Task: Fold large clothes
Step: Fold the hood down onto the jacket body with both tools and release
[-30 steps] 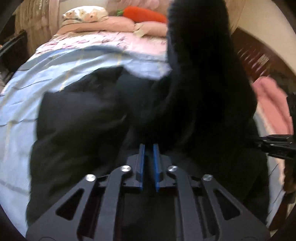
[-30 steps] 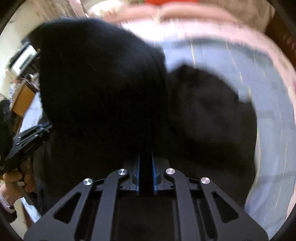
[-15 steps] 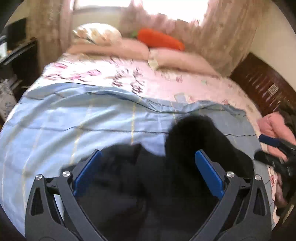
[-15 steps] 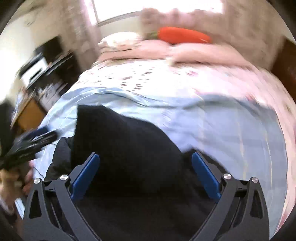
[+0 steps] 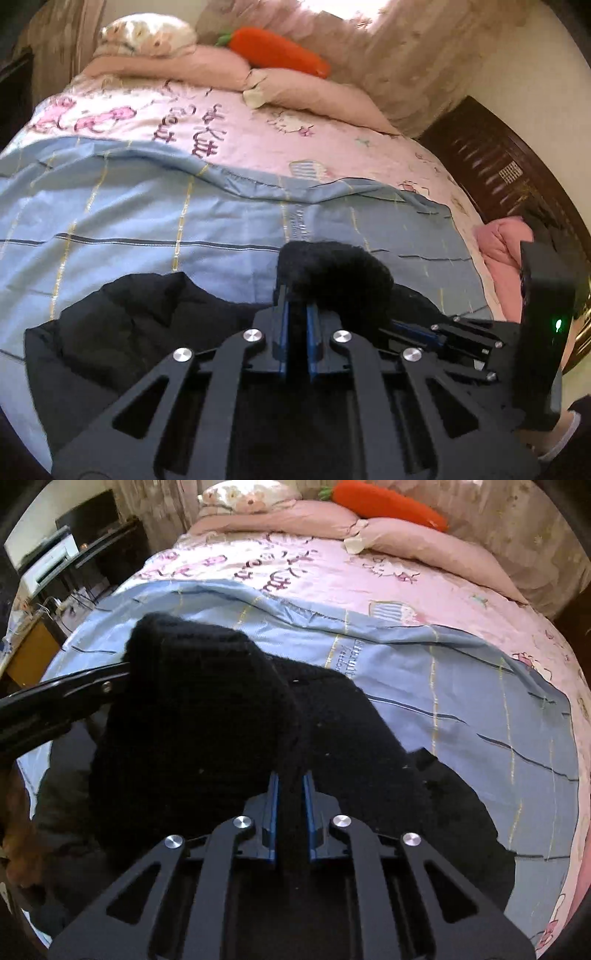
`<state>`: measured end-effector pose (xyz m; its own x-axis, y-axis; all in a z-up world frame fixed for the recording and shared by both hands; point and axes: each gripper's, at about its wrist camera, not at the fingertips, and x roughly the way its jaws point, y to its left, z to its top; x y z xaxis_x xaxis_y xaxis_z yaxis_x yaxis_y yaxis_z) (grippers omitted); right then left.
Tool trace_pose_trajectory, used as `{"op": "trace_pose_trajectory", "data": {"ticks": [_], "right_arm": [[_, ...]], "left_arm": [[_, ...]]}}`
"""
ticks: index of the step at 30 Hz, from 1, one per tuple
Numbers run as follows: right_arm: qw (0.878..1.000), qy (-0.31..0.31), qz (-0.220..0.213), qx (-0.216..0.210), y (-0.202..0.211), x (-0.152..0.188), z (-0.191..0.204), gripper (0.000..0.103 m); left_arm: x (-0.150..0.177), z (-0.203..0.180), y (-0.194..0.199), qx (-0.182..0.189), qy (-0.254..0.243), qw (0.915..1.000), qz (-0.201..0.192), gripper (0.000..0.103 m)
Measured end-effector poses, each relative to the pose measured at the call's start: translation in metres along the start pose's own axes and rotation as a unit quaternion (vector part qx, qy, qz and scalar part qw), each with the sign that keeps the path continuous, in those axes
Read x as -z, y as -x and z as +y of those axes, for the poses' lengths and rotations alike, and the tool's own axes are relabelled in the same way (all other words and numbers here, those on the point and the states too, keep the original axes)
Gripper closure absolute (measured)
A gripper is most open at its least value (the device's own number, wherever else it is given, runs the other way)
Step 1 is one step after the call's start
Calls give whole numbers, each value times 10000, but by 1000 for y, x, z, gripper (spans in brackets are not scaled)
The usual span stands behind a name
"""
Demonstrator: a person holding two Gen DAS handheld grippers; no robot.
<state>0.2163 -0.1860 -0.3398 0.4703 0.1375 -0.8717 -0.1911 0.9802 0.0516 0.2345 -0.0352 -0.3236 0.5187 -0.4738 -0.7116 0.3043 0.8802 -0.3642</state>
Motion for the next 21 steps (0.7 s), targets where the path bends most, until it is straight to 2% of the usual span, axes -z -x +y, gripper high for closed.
{"op": "trace_pose_trajectory", "data": {"ticks": [4, 7, 9, 13, 14, 16, 17, 18, 19, 20, 21], "right_arm": [[9993, -57, -297, -199, 46, 17, -4, 92], [9973, -328, -402, -522, 86, 44, -11, 92], [9962, -474, -364, -638, 107, 69, -10, 92], [9941, -767, 29, -764, 131, 136, -3, 92], [9935, -823, 123, -773, 130, 146, -2, 92], [9895, -1064, 622, -756, 123, 182, 0, 92], [9872, -1137, 871, -699, 119, 197, 1, 92], [9859, -1174, 1006, -648, 118, 206, 1, 92], [9848, -1213, 1102, -580, 118, 214, 2, 92], [9846, -1243, 1114, -527, 120, 217, 1, 92], [9857, -1300, 993, -394, 127, 218, 0, 91]], "left_arm": [[17, -22, 39, 117, -98, 9998, -123, 96], [48, -49, 81, 82, -444, 9987, -228, 96], [82, -67, 103, -7, -633, 9979, -154, 96], [151, -86, 122, -214, -779, 9963, 286, 96], [170, -85, 121, -306, -695, 9959, 490, 96], [205, -78, 116, -495, -568, 9933, 871, 97], [217, -75, 110, -558, -562, 9911, 1070, 103], [234, -69, 100, -664, -550, 9855, 1460, 103], [246, -65, 94, -788, -543, 9803, 1730, 99], [259, -59, 91, -986, -492, 9737, 1993, 76], [263, -57, 97, -1036, -432, 9736, 1989, 55]]}}
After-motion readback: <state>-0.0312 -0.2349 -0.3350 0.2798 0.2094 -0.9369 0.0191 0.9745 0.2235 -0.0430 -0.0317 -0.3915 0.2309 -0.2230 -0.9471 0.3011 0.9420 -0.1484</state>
